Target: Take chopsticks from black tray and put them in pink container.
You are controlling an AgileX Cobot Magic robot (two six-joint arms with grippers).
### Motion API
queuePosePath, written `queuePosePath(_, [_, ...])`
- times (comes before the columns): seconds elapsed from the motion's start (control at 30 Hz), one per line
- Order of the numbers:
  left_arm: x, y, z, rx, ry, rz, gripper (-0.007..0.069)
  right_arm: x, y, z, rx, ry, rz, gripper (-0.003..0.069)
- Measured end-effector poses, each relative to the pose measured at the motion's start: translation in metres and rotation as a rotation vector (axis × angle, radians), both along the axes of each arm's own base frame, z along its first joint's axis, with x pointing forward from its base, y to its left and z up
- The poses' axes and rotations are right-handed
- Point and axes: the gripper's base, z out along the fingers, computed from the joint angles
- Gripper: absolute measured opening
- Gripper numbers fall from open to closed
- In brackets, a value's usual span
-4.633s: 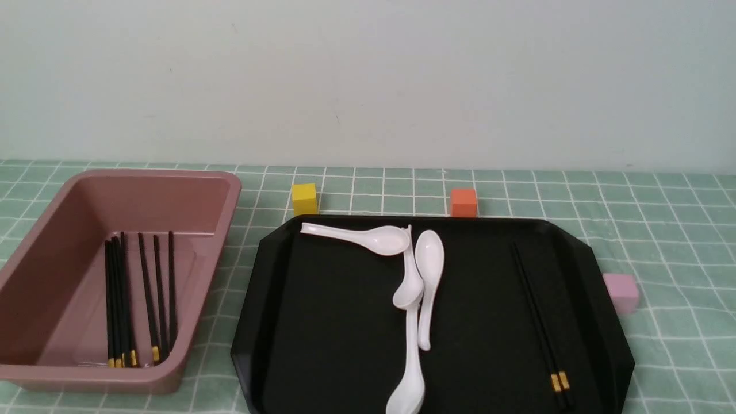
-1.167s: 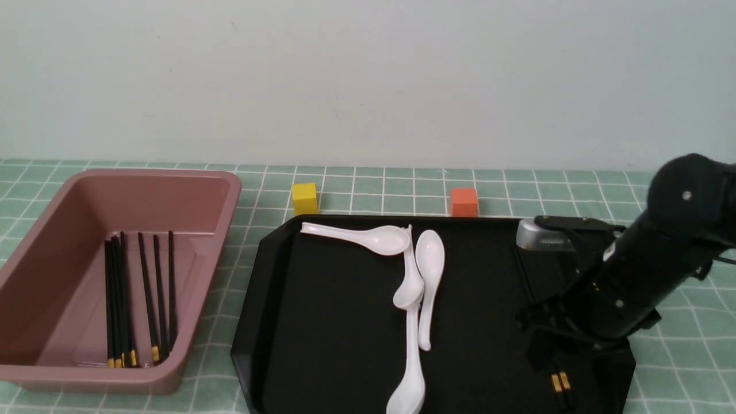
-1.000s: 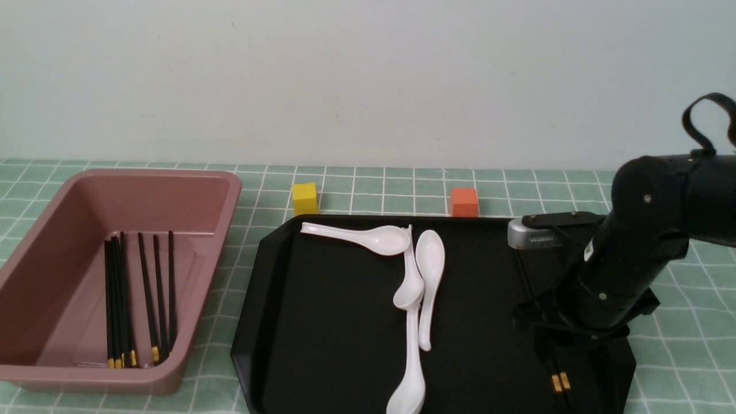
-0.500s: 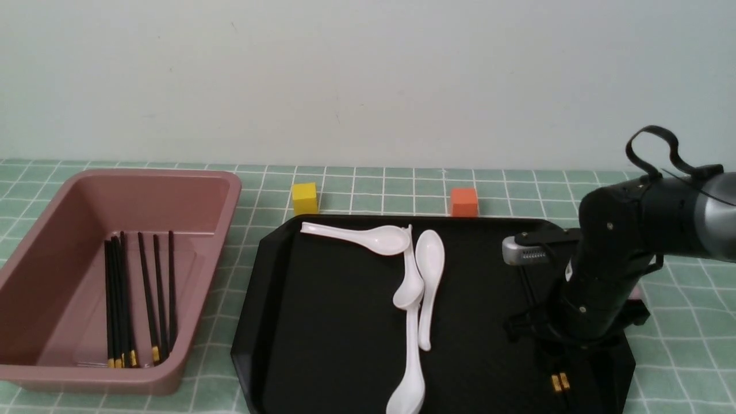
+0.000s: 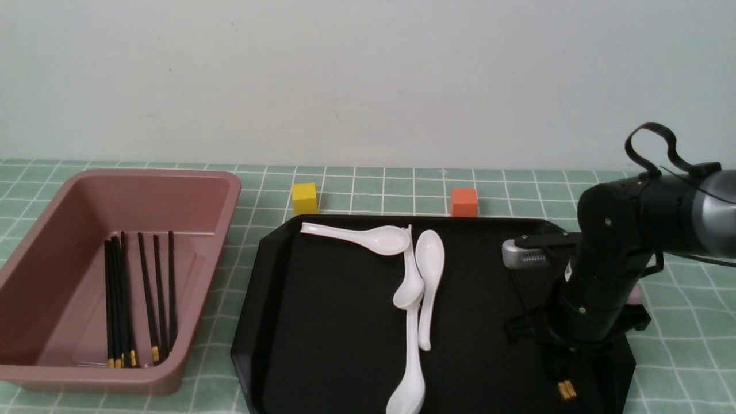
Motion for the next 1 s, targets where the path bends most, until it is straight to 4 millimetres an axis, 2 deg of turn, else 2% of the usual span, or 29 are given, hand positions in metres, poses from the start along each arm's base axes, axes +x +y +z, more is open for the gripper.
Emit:
queuePosePath(0.13, [0.0, 0.0, 0.0, 0.0, 0.0, 0.0, 0.0238, -0.003, 0.001, 0.041, 0.028, -0.006, -0.001, 0.0139])
queuePosePath(0.27, [0.0, 0.0, 0.0, 0.0, 0.0, 0.0, 0.0238, 0.0, 0.011, 0.104, 0.172, -0.139, -0.033, 0.0139])
queuePosePath(0.3, [0.0, 0.0, 0.0, 0.0, 0.0, 0.0, 0.0238, 0.0, 0.012, 0.105, 0.18, -0.144, -0.036, 0.0139])
queuePosePath(0.33, [0.0, 0.0, 0.0, 0.0, 0.0, 0.0, 0.0238, 0.002, 0.021, 0.125, 0.248, -0.197, -0.033, 0.0139])
queuePosePath(0.4, [0.0, 0.0, 0.0, 0.0, 0.0, 0.0, 0.0238, 0.003, 0.038, 0.145, 0.33, -0.263, 0.003, 0.0139])
queuePosePath(0.53, [0.0, 0.0, 0.0, 0.0, 0.0, 0.0, 0.0238, 0.0, 0.106, 0.176, 0.523, -0.374, 0.156, 0.0139])
queuePosePath(0.6, [0.0, 0.0, 0.0, 0.0, 0.0, 0.0, 0.0238, -0.004, 0.15, 0.178, 0.613, -0.427, 0.235, 0.0139])
queuePosePath(0.7, [0.0, 0.0, 0.0, 0.0, 0.0, 0.0, 0.0238, -0.008, 0.201, 0.173, 0.706, -0.536, 0.29, 0.0139])
queuePosePath(0.8, [0.0, 0.0, 0.0, 0.0, 0.0, 0.0, 0.0238, -0.012, 0.247, 0.156, 0.791, -0.661, 0.278, 0.0139])
queuePosePath(0.87, [0.0, 0.0, 0.0, 0.0, 0.0, 0.0, 0.0238, -0.017, 0.273, 0.139, 0.829, -0.728, 0.235, 0.0139])
queuePosePath(0.93, [0.0, 0.0, 0.0, 0.0, 0.0, 0.0, 0.0238, -0.021, 0.292, 0.12, 0.844, -0.771, 0.197, 0.0139])
queuePosePath(0.97, [0.0, 0.0, 0.0, 0.0, 0.0, 0.0, 0.0238, -0.023, 0.294, 0.119, 0.849, -0.784, 0.189, 0.0139])
queuePosePath(1.0, [0.0, 0.0, 0.0, 0.0, 0.0, 0.0, 0.0238, -0.026, 0.305, 0.106, 0.851, -0.811, 0.171, 0.0139])
